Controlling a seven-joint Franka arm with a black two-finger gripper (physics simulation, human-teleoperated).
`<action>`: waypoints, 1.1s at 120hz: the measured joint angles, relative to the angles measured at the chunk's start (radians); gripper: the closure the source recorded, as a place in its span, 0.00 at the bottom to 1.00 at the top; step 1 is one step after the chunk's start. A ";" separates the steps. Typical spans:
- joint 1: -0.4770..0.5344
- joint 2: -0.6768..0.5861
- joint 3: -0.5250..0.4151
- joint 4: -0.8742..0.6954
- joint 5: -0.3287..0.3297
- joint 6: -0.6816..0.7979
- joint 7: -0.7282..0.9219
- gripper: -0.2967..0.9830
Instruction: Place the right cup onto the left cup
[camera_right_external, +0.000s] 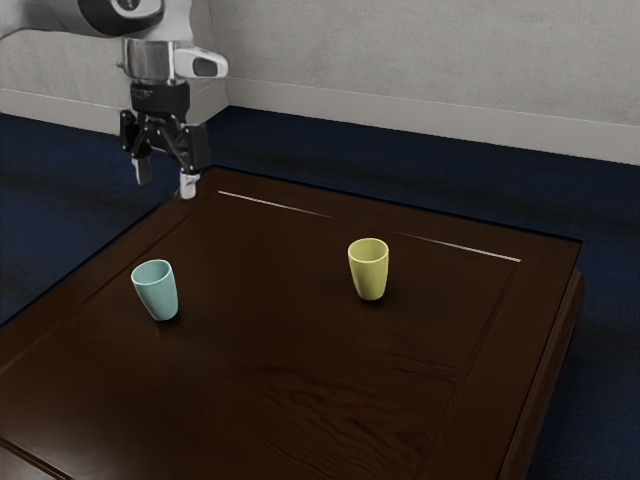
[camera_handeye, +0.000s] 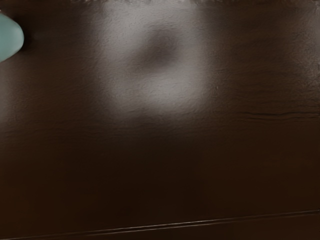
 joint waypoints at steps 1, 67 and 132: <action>-0.003 0.000 -0.001 0.000 0.000 0.009 -0.001 0.23; 0.007 0.494 -0.016 0.346 -0.009 0.368 -0.051 0.23; -0.087 0.715 -0.023 0.406 -0.061 0.629 -0.051 0.23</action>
